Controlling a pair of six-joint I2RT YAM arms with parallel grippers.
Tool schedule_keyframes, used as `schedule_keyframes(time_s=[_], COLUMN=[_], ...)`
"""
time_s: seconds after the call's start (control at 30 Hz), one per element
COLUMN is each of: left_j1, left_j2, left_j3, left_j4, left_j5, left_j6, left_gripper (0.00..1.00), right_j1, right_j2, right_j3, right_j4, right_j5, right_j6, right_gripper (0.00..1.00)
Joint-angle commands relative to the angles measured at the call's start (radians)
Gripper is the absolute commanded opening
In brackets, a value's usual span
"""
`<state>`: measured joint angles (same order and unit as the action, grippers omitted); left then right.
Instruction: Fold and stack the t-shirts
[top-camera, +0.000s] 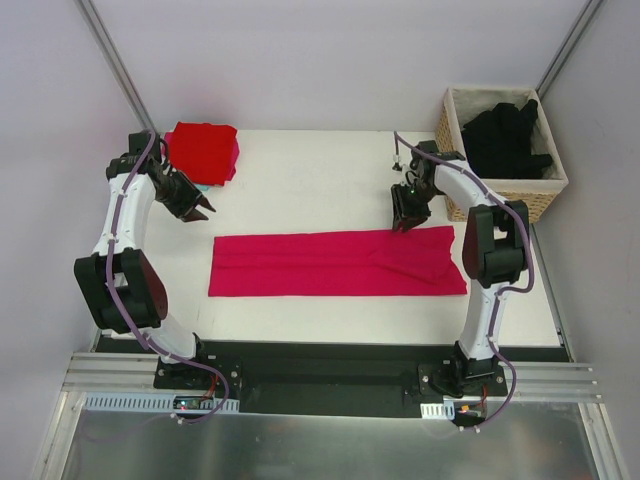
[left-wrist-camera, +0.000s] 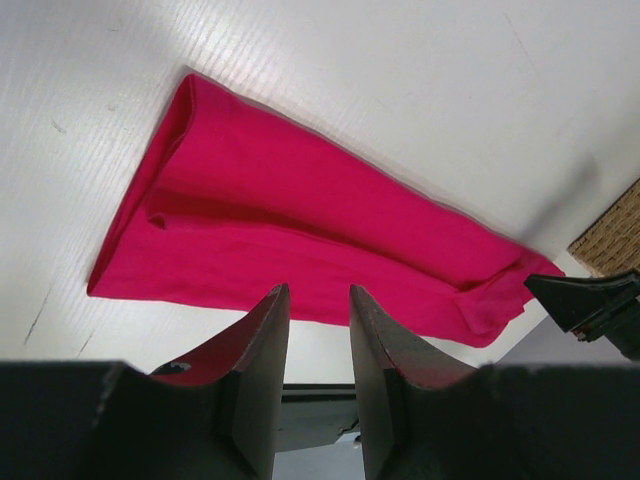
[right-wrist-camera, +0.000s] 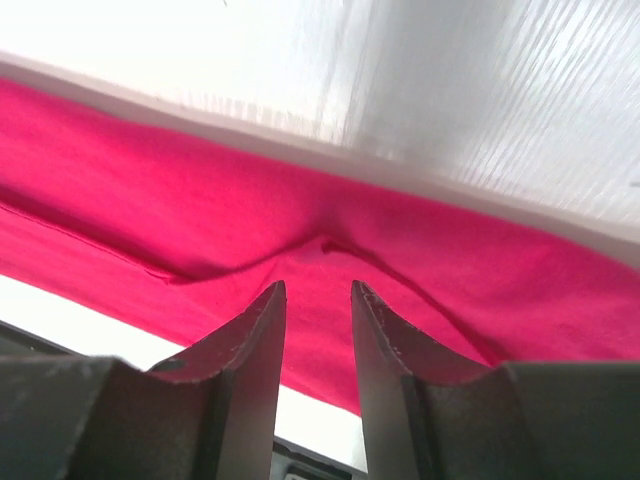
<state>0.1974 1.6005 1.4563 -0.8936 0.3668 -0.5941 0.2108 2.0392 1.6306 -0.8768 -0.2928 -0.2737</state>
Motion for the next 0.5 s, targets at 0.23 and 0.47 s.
schedule_keyframes(time_s=[0.23, 0.47], left_j1=[0.002, 0.004], left_j2=[-0.010, -0.008], left_j3=[0.036, 0.039], left_j4=[0.007, 0.005], left_j5=[0.024, 0.024], left_j6=[0.011, 0.011], left_gripper=[0.30, 0.29], right_j1=[0.009, 0.012], right_j2=[0.030, 0.036], right_j3=[0.089, 0.069], right_j4=[-0.011, -0.013], right_j5=[0.007, 0.021], right_j6=[0.018, 0.018], right_gripper=[0.36, 0.36])
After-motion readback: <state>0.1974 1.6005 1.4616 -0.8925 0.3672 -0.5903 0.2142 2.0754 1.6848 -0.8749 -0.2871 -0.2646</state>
